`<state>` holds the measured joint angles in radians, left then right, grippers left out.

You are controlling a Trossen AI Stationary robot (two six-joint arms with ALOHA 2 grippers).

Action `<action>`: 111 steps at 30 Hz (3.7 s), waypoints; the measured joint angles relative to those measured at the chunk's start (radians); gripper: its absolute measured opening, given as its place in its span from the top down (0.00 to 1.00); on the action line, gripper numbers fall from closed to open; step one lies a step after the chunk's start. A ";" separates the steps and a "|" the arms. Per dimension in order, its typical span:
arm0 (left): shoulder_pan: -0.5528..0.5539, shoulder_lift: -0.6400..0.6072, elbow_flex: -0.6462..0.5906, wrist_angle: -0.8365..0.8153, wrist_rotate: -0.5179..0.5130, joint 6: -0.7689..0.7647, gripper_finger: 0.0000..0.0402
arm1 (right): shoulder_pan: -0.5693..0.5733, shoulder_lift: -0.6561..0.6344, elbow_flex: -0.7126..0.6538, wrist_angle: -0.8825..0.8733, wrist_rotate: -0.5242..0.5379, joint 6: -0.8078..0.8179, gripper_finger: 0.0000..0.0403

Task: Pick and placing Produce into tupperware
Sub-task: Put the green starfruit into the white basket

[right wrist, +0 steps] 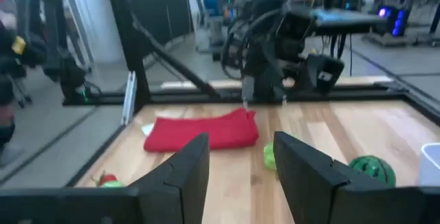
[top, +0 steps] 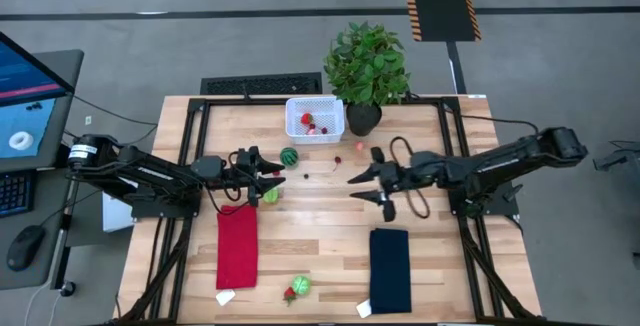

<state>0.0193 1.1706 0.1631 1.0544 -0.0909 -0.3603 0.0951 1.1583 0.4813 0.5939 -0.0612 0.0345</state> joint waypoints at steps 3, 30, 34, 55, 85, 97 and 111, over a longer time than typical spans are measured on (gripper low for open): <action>0.000 0.000 0.000 0.010 0.000 0.001 0.51 | -0.023 -0.050 -0.062 0.042 0.008 0.018 0.54; 0.000 0.000 0.000 0.006 -0.026 0.000 0.51 | -0.183 -0.168 -0.260 -0.058 -0.037 0.082 0.55; 0.000 0.000 0.000 0.006 -0.029 0.002 0.51 | -0.207 -0.161 -0.258 0.043 -0.209 0.042 0.55; -0.034 0.000 0.000 0.009 -0.030 0.023 0.51 | -0.087 -0.671 -0.384 -0.191 -0.094 -0.014 0.55; -0.066 -0.065 0.461 -1.093 -0.194 0.042 0.51 | 0.034 -0.810 -0.463 -0.398 -0.070 0.209 0.55; -0.144 -0.125 0.516 -1.406 -0.186 0.217 0.51 | 0.034 -0.810 -0.463 -0.416 -0.071 0.210 0.54; -0.166 -0.067 0.484 -1.268 -0.305 -0.252 0.51 | 0.034 -0.810 -0.463 -0.438 -0.071 0.210 0.55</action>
<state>-0.1463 1.1040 0.6468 -0.2138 -0.3963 -0.6119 0.1295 0.3481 0.0185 0.1561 -0.1318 0.2447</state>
